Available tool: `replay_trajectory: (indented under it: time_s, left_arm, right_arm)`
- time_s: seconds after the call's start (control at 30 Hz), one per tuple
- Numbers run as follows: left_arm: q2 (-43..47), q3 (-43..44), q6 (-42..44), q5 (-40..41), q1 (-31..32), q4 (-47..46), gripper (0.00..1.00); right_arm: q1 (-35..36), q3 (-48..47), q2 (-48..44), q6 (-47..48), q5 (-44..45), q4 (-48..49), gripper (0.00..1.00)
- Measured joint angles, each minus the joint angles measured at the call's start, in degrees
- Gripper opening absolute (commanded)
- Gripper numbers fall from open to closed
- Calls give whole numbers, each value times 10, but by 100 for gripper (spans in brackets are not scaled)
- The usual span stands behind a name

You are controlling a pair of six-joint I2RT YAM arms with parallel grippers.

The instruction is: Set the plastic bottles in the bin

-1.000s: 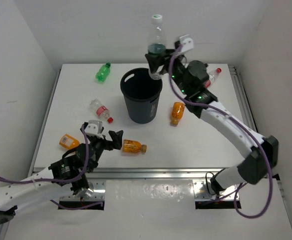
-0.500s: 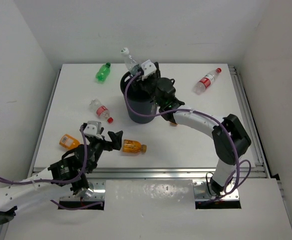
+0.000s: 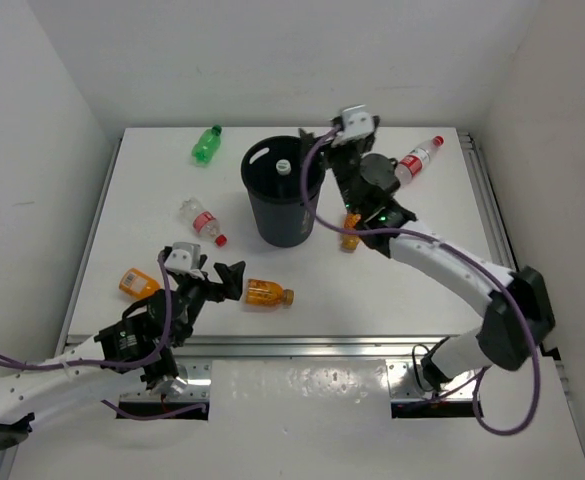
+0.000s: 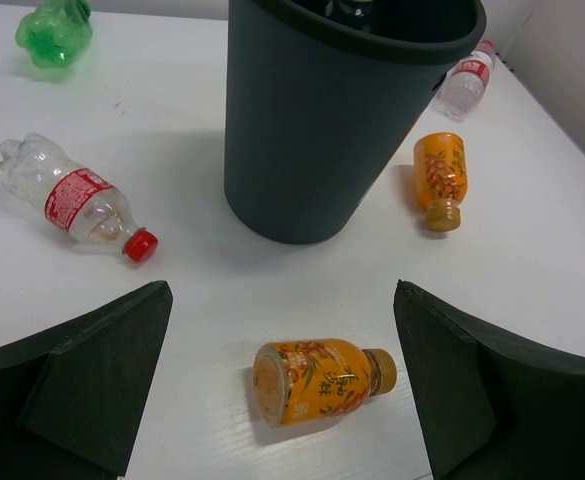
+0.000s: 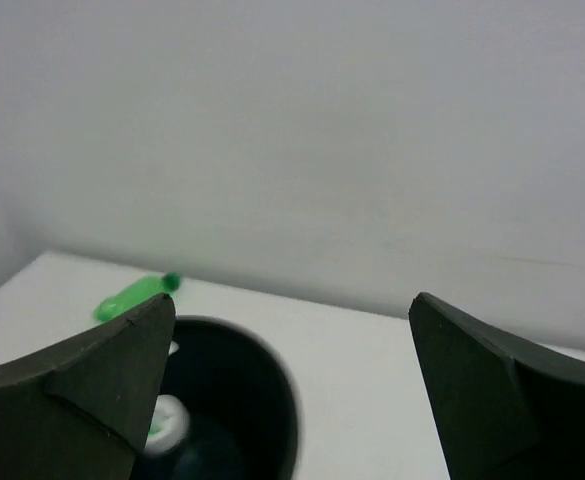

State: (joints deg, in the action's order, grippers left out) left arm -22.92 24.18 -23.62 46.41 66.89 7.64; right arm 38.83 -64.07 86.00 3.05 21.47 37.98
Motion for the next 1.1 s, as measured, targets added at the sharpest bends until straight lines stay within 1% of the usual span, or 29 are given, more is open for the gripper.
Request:
replay_trajectory:
  time_s: [0.07, 0.13, 0.2, 0.27, 0.4, 0.6, 0.97, 1.03, 1.1]
  left_arm:
    - [3, 0, 0, 3, 0, 0, 100]
    - [2, 0, 0, 6, 0, 1, 100]
    - [2, 0, 0, 10, 0, 1, 100]
    - [0, 0, 0, 12, 0, 1, 100]
    - [-6, 0, 0, 14, 0, 1, 100]
    - [-7, 0, 0, 16, 0, 1, 100]
    - [-7, 0, 0, 16, 0, 1, 100]
    - [-7, 0, 0, 16, 0, 1, 100]
    - [-7, 0, 0, 17, 0, 1, 100]
  right_arm:
    - [-22, -12, -41, -67, 56, -76, 99]
    - [-76, -43, -72, -127, 86, -153, 99]
    - [-127, -41, -94, -188, 101, -216, 99]
    - [-170, -14, -108, -245, 102, -262, 99]
    - [-215, 53, -91, -336, 62, -325, 99]
    - [-218, 124, -12, -422, -5, -371, 99]
    - [-210, 118, 126, -475, -47, -363, 99]
    - [-210, 110, 149, -478, -53, -363, 97]
    - [-210, 101, 167, -480, -58, -362, 91]
